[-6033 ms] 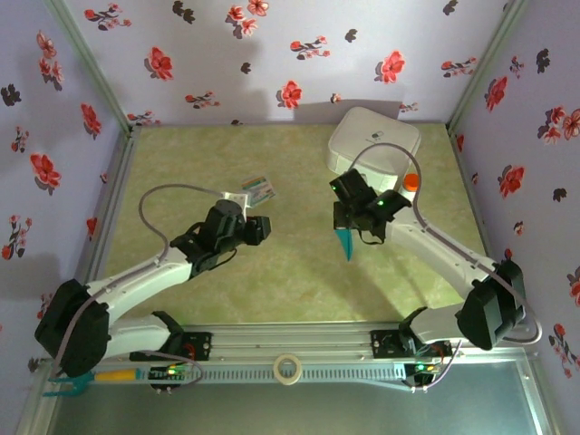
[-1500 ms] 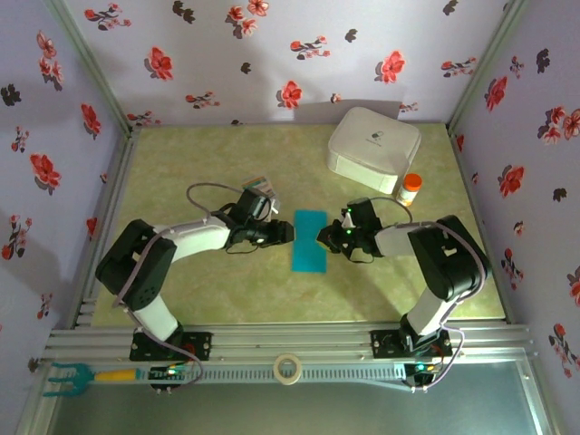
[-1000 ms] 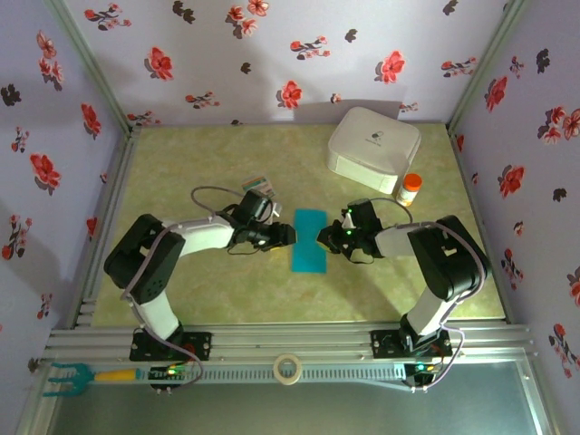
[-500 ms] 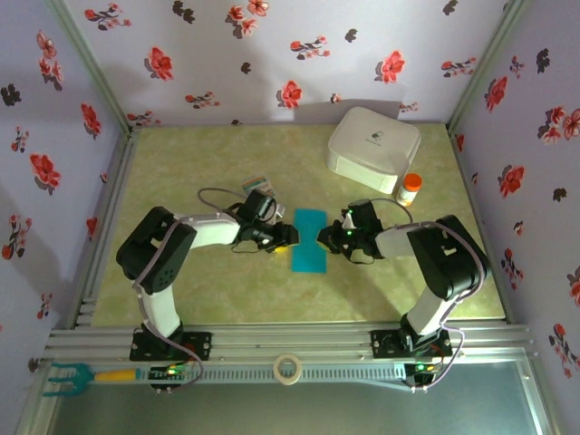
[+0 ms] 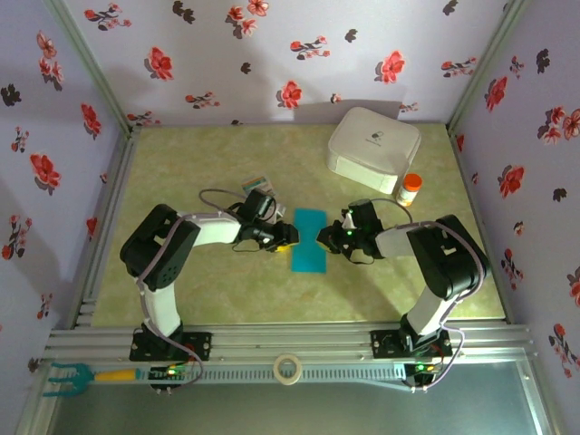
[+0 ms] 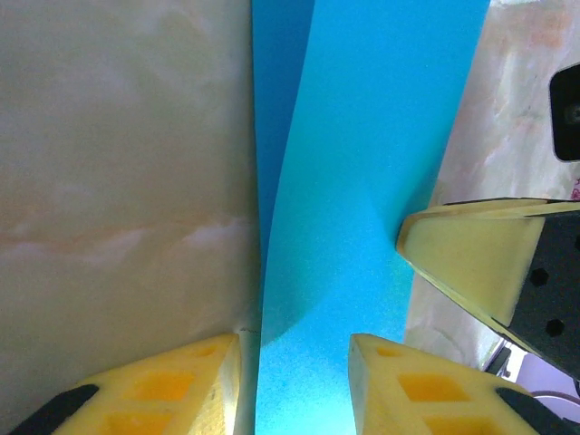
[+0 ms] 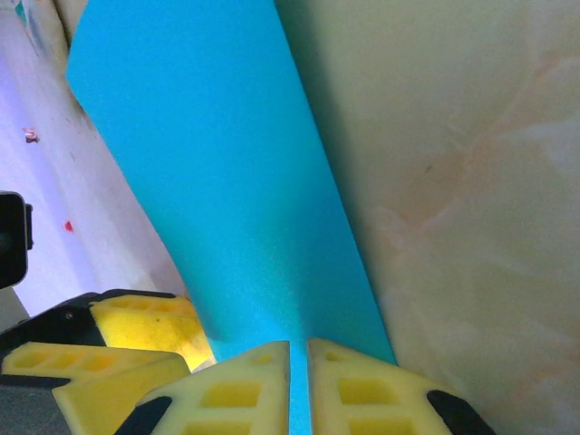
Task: Fold a paper plane with a square sheet of paper (pick it up from the middle)
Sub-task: Third fold the triangle at the center of the table.
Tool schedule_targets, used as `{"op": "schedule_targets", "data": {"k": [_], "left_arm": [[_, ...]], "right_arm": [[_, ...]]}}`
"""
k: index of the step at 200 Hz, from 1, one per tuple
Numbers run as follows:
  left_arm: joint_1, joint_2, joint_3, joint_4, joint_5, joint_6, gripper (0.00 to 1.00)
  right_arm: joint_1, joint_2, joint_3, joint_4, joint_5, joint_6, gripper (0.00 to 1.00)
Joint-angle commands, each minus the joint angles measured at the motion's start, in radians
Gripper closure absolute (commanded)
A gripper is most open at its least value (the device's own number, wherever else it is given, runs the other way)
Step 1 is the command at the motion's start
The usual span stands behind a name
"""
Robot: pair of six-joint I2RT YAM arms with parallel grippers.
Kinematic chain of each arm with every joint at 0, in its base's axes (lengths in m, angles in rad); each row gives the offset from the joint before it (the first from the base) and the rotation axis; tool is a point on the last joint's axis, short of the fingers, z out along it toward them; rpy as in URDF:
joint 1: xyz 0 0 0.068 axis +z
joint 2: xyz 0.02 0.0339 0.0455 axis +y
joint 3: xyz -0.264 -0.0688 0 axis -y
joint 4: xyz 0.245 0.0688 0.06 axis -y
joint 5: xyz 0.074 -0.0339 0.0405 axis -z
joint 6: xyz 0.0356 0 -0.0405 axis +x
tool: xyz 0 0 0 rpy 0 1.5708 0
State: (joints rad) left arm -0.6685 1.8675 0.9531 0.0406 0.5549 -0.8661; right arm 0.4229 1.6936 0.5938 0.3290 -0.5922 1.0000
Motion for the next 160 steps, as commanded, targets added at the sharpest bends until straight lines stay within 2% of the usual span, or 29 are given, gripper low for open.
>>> {"op": "schedule_targets", "data": {"k": [1, 126, 146, 160], "left_arm": [[-0.003, 0.027, 0.003, 0.04, 0.029, -0.018, 0.65], [-0.003, -0.022, -0.031, 0.08, 0.009, -0.042, 0.8], [-0.002, -0.041, -0.036, 0.07, -0.007, -0.041, 0.86], [-0.002, -0.052, -0.039, 0.068, -0.008, -0.042, 0.93]], "right_arm": [[-0.009, 0.028, -0.02, -0.009, 0.011, 0.008, 0.86], [-0.012, 0.018, -0.02, -0.007, 0.008, 0.004, 0.83], [-0.012, 0.009, -0.014, -0.009, 0.001, -0.001, 0.8], [-0.011, -0.006, -0.011, -0.007, -0.007, -0.004, 0.77]]}}
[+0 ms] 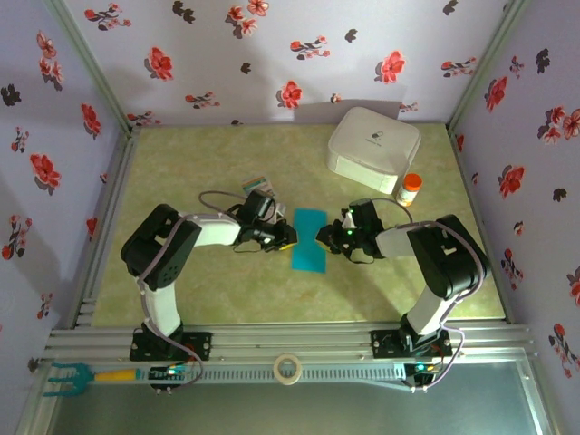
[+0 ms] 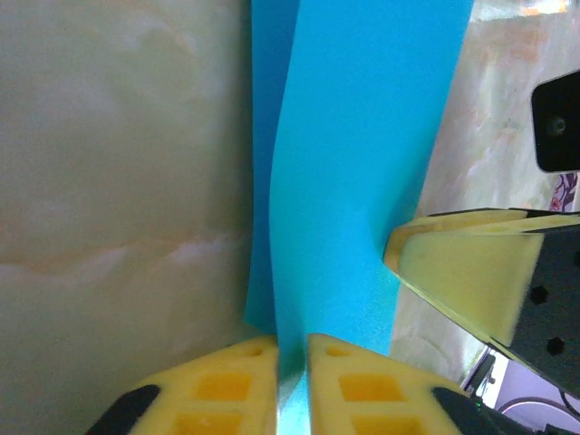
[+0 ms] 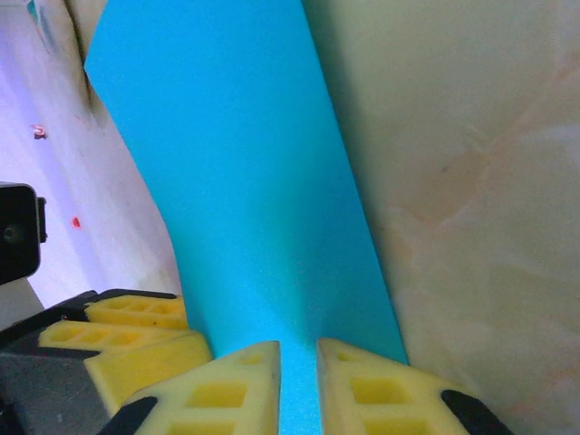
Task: Fold a paper plane with a square sheet of paper (pick it up from the middle)
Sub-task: Third fold the triangle at the center of the table.
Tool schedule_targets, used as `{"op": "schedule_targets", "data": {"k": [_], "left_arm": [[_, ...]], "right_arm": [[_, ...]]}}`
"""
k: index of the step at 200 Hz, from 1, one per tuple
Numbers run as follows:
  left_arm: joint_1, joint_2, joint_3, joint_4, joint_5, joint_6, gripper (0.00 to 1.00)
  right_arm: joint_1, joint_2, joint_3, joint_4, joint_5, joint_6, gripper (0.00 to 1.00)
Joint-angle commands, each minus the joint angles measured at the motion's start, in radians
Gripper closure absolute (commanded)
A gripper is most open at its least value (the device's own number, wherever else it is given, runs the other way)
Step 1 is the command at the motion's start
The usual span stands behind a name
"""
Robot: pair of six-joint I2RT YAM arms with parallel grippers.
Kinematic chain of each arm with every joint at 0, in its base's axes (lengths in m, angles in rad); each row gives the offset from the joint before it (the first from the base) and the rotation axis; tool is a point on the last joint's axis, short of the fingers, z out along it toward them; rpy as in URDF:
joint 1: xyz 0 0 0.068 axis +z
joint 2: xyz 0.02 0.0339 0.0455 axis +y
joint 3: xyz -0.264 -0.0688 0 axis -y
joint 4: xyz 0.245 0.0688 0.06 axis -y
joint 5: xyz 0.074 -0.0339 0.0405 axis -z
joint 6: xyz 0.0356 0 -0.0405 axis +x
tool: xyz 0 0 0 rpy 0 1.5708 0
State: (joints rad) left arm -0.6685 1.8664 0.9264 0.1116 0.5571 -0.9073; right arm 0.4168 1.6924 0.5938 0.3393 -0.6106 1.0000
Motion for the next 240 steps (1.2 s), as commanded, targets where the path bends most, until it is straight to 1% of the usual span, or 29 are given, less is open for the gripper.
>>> {"op": "schedule_targets", "data": {"k": [1, 27, 45, 62, 82, 94, 105, 113, 140, 168, 183, 214, 220, 240], "left_arm": [[-0.002, -0.053, -0.012, -0.004, -0.011, -0.001, 0.93], [0.004, -0.092, -0.024, -0.009, -0.011, -0.011, 1.0], [0.009, -0.112, -0.03, -0.015, -0.01, -0.023, 1.0], [0.012, -0.135, -0.041, -0.016, -0.016, -0.034, 1.0], [0.017, -0.153, -0.053, -0.022, -0.025, -0.048, 0.99], [0.021, -0.157, -0.059, -0.021, -0.026, -0.058, 0.99], [0.021, -0.158, -0.061, -0.021, -0.028, -0.063, 0.99], [0.022, -0.157, -0.061, -0.021, -0.029, -0.067, 0.99], [0.023, -0.157, -0.063, -0.016, -0.031, -0.079, 0.99], [0.023, -0.156, -0.063, -0.012, -0.032, -0.086, 0.99], [0.024, -0.156, -0.064, -0.011, -0.033, -0.087, 0.99], [0.022, -0.156, -0.067, 0.0, -0.033, -0.089, 0.99], [0.023, -0.156, -0.067, 0.0, -0.033, -0.09, 0.99], [0.023, -0.158, -0.069, -0.001, -0.033, -0.089, 0.99]], "right_arm": [[-0.004, -0.005, -0.01, -0.017, 0.011, -0.004, 0.77], [-0.006, -0.068, -0.004, -0.039, 0.002, -0.016, 0.66], [-0.004, -0.122, 0.016, -0.129, 0.026, -0.072, 0.63], [0.003, -0.177, 0.045, -0.252, 0.09, -0.154, 0.6], [0.043, -0.246, 0.081, -0.365, 0.179, -0.26, 0.58], [0.083, -0.289, 0.089, -0.406, 0.253, -0.314, 0.57], [0.129, -0.323, 0.083, -0.398, 0.318, -0.363, 0.55], [0.174, -0.345, 0.074, -0.387, 0.367, -0.407, 0.53], [0.337, -0.396, 0.048, -0.353, 0.542, -0.575, 0.52], [0.506, -0.42, 0.002, -0.283, 0.724, -0.756, 0.47], [0.583, -0.414, -0.015, -0.245, 0.813, -0.829, 0.45], [0.691, -0.371, -0.025, -0.21, 0.938, -0.913, 0.44], [0.709, -0.362, -0.027, -0.198, 0.979, -0.931, 0.43], [0.743, -0.324, -0.021, -0.188, 1.045, -0.968, 0.43]]}}
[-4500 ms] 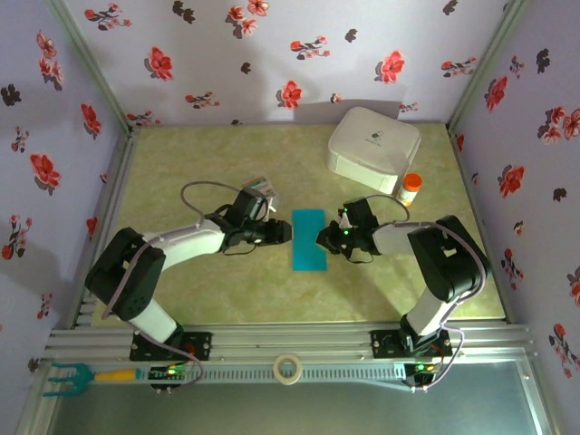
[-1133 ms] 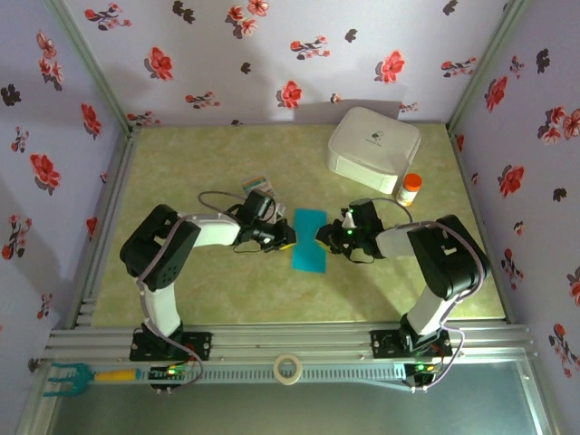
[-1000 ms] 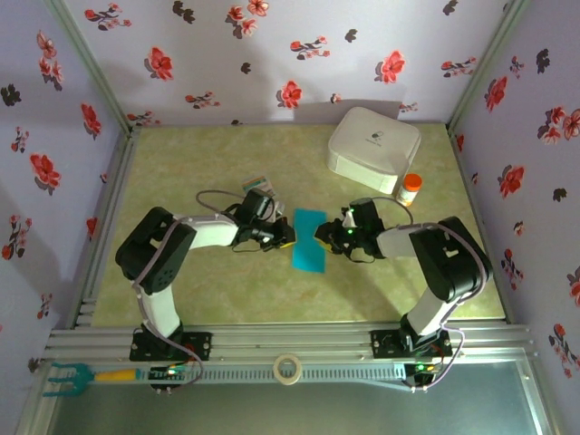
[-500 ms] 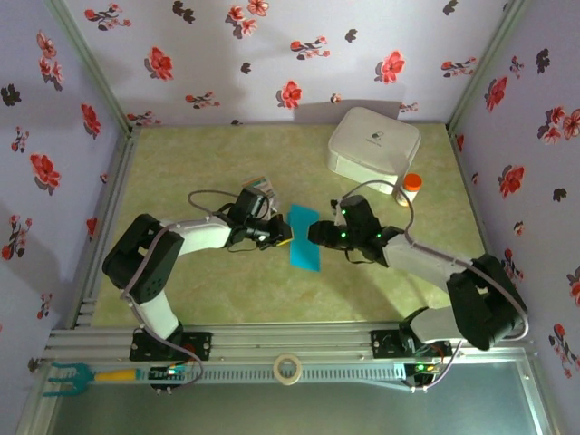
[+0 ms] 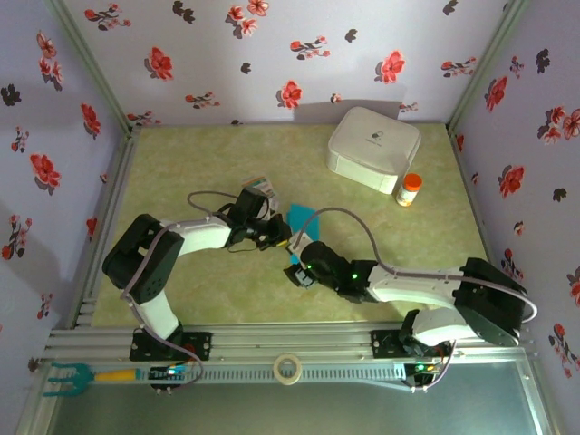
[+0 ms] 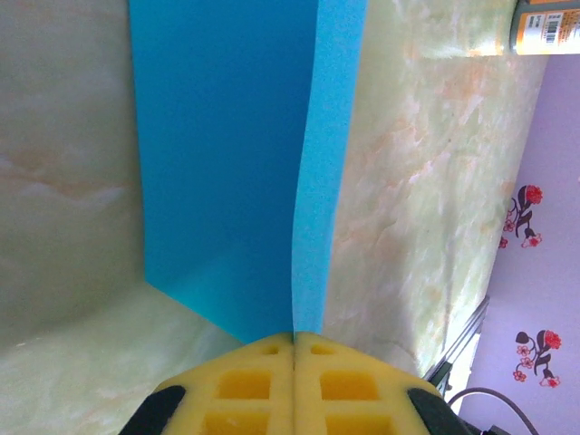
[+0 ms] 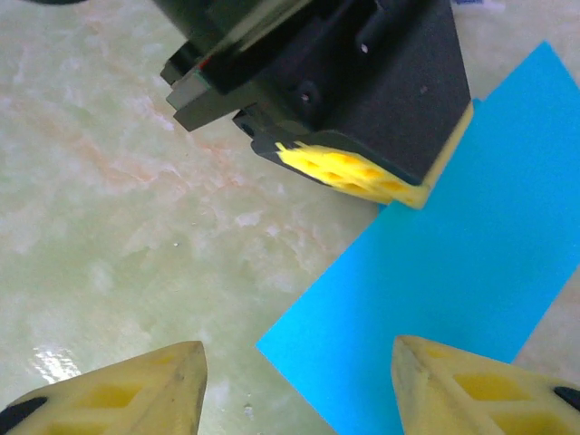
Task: Fold a paper plane with a square sheet of paper (pick it up from the middle)
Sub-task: Third fold the triangle at the center of the table.
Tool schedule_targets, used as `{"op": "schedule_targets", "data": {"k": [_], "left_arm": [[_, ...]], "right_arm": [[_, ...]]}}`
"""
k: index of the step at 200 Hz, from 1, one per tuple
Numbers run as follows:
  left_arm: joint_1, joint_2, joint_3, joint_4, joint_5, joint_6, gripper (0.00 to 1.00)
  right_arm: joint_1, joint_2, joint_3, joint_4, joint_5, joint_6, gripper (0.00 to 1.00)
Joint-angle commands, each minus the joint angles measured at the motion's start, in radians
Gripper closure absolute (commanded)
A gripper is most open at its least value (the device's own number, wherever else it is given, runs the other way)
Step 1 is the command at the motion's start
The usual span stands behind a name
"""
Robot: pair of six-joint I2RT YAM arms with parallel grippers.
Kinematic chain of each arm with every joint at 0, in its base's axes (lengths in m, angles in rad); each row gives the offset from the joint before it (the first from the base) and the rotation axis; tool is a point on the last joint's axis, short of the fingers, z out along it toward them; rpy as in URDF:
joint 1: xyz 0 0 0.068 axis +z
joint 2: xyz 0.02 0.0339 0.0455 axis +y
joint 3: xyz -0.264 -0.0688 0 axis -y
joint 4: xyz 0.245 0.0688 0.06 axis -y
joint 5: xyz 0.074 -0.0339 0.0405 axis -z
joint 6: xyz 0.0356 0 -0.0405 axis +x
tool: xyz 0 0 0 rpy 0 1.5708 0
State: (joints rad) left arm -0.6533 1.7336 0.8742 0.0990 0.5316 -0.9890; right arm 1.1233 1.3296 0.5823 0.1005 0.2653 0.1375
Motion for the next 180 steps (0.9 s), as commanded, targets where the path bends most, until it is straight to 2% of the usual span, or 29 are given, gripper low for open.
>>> {"op": "schedule_targets", "data": {"k": [1, 46, 99, 180], "left_arm": [[0.008, -0.027, -0.017, 0.013, -0.008, -0.007, 0.99], [0.008, -0.028, -0.017, 0.021, -0.005, -0.007, 0.99], [0.007, -0.027, -0.018, 0.022, -0.005, -0.007, 0.99], [0.008, -0.029, -0.017, 0.021, -0.005, -0.006, 0.99]], "right_arm": [[0.038, 0.041, -0.008, 0.049, 0.17, -0.108, 0.43], [0.082, 0.126, 0.029, 0.025, 0.238, -0.164, 0.42], [0.119, 0.155, 0.024, 0.046, 0.322, -0.21, 0.43], [0.121, 0.125, 0.001, 0.055, 0.364, -0.19, 0.61]]}}
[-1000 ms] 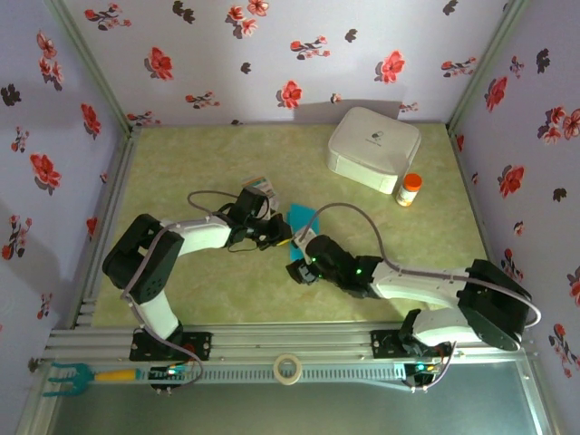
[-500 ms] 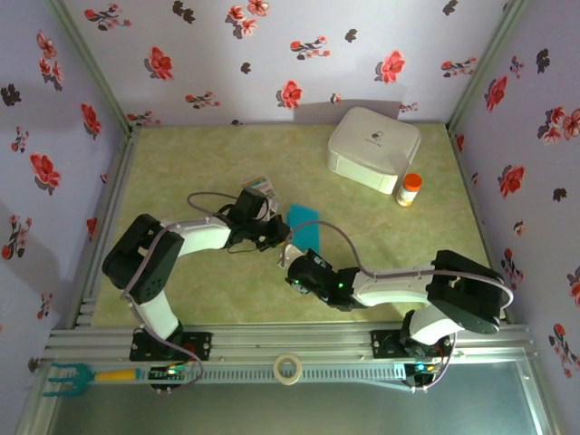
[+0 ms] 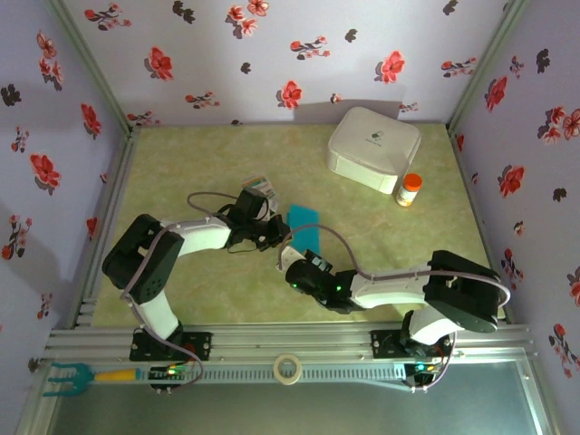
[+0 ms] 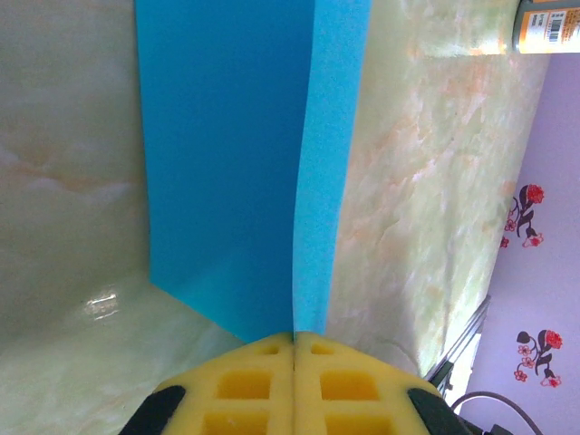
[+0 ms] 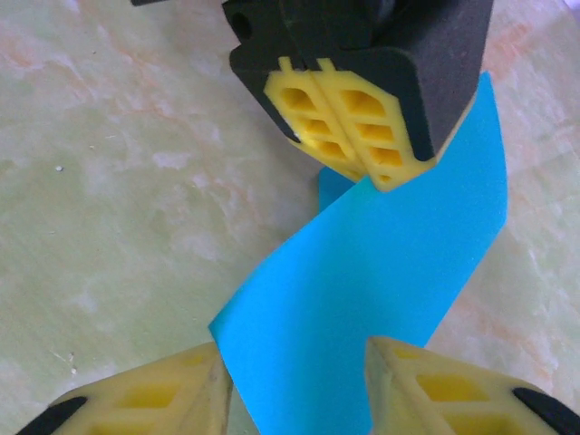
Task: Fold a paper plane with a square sheet of paper (pick it up from the middle)
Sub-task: Third fold the triangle at the center of the table.
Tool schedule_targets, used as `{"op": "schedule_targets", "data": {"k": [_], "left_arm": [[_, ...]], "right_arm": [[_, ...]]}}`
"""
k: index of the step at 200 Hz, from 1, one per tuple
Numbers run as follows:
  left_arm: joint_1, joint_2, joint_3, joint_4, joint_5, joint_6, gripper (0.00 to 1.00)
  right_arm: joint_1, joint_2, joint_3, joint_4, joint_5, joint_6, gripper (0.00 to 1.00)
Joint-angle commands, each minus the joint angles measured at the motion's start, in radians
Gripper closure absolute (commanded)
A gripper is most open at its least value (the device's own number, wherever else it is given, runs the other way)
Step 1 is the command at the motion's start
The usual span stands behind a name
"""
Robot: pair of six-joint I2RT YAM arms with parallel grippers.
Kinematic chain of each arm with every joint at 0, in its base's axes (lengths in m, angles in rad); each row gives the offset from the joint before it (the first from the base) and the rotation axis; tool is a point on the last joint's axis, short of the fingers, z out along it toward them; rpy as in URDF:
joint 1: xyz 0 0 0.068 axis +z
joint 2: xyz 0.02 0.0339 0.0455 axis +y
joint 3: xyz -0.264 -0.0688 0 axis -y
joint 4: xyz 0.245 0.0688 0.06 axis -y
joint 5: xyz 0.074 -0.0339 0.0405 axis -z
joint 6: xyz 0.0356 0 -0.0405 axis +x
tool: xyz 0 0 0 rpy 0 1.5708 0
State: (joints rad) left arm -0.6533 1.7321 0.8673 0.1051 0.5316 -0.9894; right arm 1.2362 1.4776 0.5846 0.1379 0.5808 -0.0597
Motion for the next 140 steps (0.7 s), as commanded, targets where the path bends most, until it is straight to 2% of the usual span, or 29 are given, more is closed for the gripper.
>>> {"op": "schedule_targets", "data": {"k": [1, 140], "left_arm": [[0.008, -0.028, -0.01, 0.015, -0.004, -0.005, 0.99], [0.009, -0.025, -0.005, 0.011, -0.006, -0.006, 0.99]], "right_arm": [[0.008, -0.024, -0.001, 0.018, 0.049, 0.007, 0.62], [0.006, -0.014, 0.001, 0.007, 0.046, 0.035, 0.82]]}}
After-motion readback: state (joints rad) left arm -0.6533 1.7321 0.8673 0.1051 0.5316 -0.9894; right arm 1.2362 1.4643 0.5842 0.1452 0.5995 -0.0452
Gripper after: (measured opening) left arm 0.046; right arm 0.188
